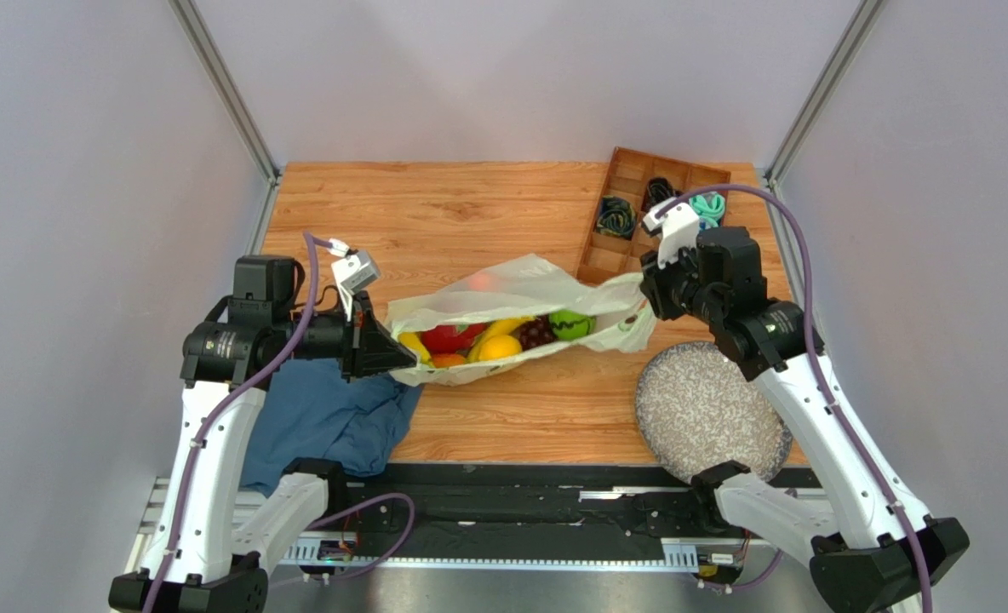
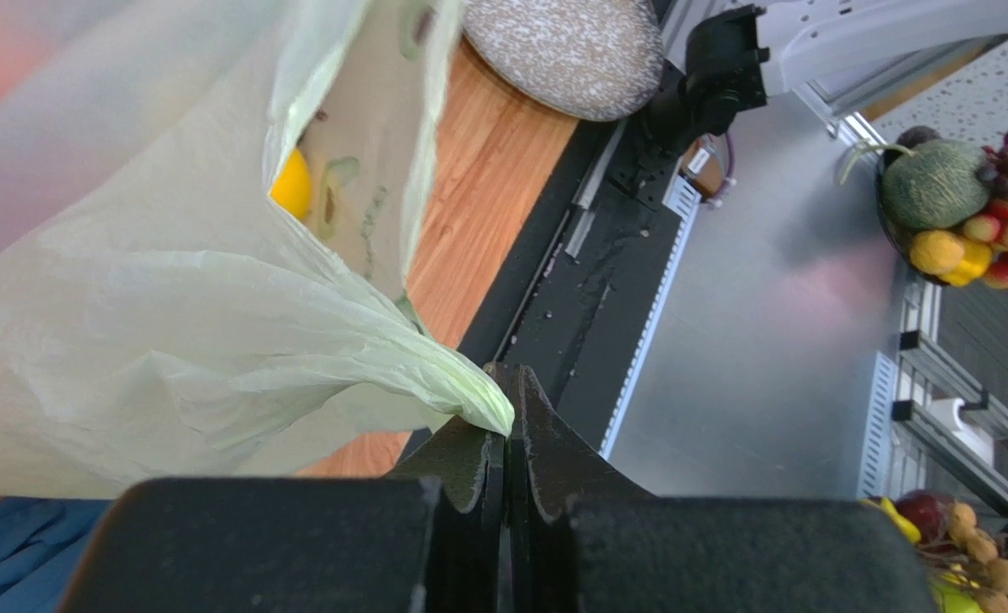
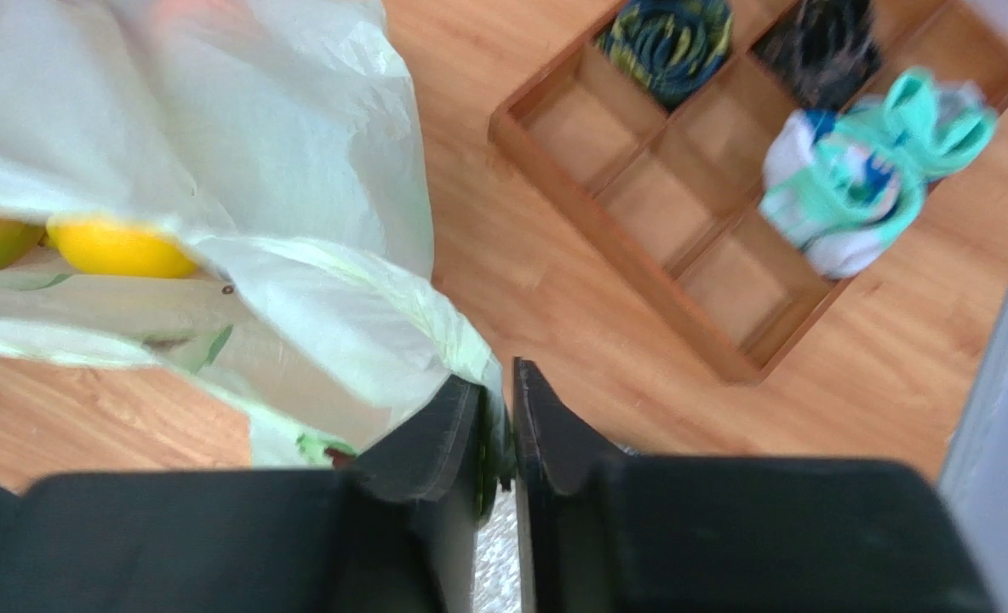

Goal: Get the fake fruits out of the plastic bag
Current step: Move the plastic bag to the center of the board.

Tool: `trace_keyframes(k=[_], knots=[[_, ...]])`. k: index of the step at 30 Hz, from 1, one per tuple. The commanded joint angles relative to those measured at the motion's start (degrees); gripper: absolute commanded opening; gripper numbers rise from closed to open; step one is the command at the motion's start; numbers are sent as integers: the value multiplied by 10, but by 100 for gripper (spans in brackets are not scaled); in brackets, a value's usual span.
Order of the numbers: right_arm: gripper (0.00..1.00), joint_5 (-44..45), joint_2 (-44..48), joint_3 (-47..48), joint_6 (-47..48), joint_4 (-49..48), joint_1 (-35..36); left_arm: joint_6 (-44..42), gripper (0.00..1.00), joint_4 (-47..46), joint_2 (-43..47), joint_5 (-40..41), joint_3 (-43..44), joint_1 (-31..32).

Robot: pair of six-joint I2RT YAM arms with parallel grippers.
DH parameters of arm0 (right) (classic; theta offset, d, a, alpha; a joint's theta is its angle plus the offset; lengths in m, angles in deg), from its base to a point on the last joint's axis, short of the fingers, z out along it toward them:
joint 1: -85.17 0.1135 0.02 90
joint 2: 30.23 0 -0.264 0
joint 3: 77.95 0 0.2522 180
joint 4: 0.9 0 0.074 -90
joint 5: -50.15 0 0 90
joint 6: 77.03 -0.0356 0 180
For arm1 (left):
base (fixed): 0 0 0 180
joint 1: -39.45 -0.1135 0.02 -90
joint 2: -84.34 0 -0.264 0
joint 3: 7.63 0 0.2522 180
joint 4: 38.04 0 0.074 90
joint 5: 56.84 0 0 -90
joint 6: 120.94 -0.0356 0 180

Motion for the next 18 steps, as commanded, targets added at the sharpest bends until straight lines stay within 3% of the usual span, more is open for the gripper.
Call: trace_keyframes(k=[1,7,13,15,18], knots=[[47,-12,-44,-5,20,7,-2,37,0,-54,-1,58,-11,3],[74,-121,-63,160,34,22,7,119,0,-162,-26,54,-11,4],[77,-239,-105,233,69,63,98,231,0,-248,-45,17,-36,5],[72,-267,-131,228,74,50,132,250,0,-269,-53,18,-45,5],[45,-287,-182,218,94,34,185,269,0,-284,-63,29,-56,5]])
